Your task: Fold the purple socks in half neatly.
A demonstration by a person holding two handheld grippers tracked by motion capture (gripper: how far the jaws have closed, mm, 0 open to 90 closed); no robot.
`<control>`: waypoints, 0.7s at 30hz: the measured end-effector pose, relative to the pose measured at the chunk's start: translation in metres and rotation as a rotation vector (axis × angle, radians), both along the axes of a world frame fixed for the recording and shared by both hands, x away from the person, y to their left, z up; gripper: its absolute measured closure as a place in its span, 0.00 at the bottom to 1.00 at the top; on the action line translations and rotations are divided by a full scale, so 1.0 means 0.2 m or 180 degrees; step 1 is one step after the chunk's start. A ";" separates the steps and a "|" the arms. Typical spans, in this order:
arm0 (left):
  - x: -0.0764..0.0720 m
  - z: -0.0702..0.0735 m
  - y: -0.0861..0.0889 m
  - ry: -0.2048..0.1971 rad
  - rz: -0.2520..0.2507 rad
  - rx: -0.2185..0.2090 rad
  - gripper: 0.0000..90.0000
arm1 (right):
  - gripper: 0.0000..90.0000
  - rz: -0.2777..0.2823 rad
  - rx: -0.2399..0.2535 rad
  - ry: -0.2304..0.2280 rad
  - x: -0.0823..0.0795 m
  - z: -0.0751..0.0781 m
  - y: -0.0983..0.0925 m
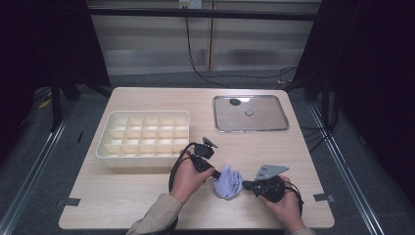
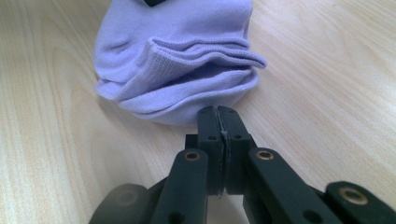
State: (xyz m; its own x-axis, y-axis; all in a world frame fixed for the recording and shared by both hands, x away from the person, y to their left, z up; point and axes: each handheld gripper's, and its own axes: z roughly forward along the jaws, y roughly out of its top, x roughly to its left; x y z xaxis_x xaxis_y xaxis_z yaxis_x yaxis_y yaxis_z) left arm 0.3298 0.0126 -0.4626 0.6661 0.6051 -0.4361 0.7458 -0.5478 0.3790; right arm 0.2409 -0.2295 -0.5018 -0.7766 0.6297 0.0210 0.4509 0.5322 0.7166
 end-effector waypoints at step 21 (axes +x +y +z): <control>0.00 0.02 0.00 0.0112 0.0046 -0.0061 0.95 | 0.98 -0.0005 -0.0038 0.0007 -0.01 0.01 0.00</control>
State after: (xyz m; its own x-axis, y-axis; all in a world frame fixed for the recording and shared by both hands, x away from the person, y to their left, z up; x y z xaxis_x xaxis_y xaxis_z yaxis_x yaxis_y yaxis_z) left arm 0.3289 0.0126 -0.4595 0.6414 0.6058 -0.4707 0.7666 -0.5299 0.3627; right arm 0.2394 -0.2288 -0.5005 -0.7756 0.6310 0.0153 0.4533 0.5400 0.7092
